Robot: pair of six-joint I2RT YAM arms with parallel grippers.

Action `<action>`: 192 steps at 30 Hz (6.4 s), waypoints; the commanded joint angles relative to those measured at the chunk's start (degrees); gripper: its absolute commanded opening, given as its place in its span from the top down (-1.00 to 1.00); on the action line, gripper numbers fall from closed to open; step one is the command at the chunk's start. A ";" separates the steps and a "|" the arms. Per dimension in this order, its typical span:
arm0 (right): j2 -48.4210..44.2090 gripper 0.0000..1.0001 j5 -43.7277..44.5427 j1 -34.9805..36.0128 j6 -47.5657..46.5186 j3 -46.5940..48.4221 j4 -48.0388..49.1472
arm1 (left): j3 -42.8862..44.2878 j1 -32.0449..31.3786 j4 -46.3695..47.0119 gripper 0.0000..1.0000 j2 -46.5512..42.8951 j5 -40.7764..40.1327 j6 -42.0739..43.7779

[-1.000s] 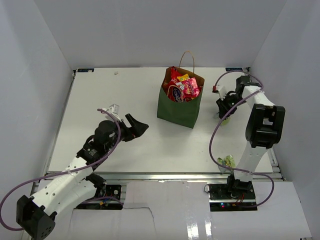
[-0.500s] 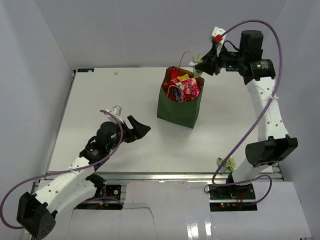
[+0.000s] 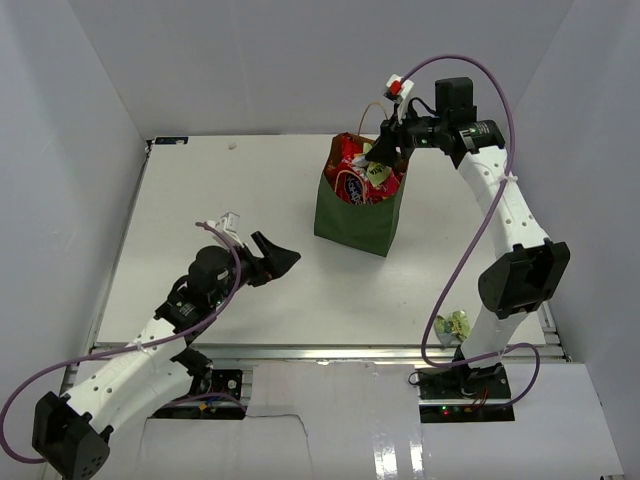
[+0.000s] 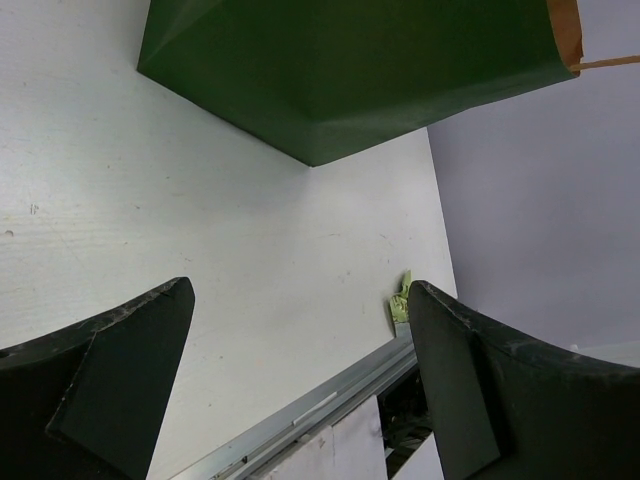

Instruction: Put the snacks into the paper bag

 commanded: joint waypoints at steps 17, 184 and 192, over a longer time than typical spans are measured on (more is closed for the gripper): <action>-10.39 -0.91 1.57 -13.95 -30.74 0.95 -34.98 | -0.15 0.14 -1.46 -0.96 -1.87 0.25 2.09; -37.29 -0.80 25.93 -17.38 14.76 -45.13 17.78 | 25.18 0.14 -25.46 -0.96 -4.86 -6.78 18.09; -41.15 -0.80 27.51 -17.38 15.73 -48.90 17.43 | 23.76 0.14 -25.90 -0.96 -5.39 -4.32 18.97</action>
